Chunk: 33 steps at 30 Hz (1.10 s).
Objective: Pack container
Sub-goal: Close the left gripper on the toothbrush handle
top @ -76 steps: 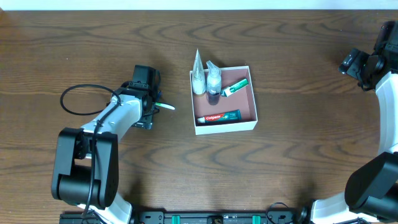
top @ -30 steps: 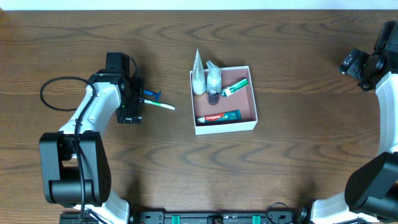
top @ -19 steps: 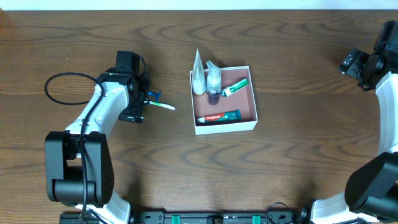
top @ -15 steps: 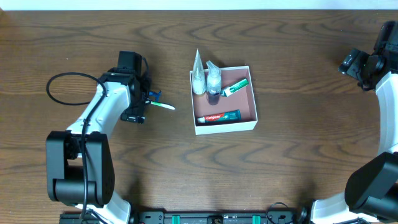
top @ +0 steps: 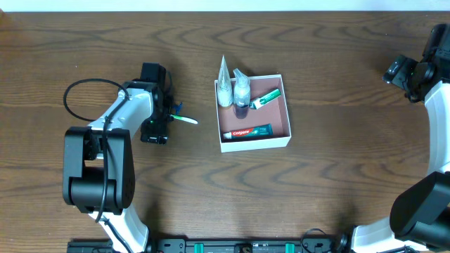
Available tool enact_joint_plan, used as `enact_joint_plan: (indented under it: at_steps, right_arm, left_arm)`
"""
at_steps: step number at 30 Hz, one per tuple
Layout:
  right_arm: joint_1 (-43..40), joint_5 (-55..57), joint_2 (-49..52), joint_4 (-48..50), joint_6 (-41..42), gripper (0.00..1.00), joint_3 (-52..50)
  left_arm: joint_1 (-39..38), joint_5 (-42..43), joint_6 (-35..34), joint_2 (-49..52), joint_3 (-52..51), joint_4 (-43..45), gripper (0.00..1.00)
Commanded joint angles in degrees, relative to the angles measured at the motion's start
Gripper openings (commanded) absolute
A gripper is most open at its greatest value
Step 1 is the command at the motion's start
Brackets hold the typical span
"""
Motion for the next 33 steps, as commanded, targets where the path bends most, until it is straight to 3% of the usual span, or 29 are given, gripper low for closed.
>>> enact_joint_plan:
  at_steps: [1, 20, 23, 29, 33]
  right_arm:
    - [-0.17, 0.59, -0.17, -0.04, 1.01, 0.99, 0.37]
    - [-0.17, 0.59, -0.17, -0.04, 1.01, 0.99, 0.39]
    - [-0.17, 0.59, -0.17, -0.04, 1.01, 0.99, 0.37]
    - [-0.17, 0.59, -0.17, -0.04, 1.01, 0.99, 0.39]
    - [-0.17, 0.59, -0.17, -0.04, 1.01, 0.99, 0.37]
  left_arm:
    - [-0.02, -1.03, 0.57, 3.65, -0.46, 1.11, 0.98]
    - [0.00, 0.50, 0.70, 4.07, -0.46, -11.45, 0.98]
    - [0.00, 0.46, 2.43, 4.07, -0.46, -10.75, 0.82]
    - [0.00, 0.48, 4.46, 4.07, -0.46, -8.04, 0.37]
    - [0.00, 0.46, 4.44, 4.07, -0.46, -7.76, 0.19]
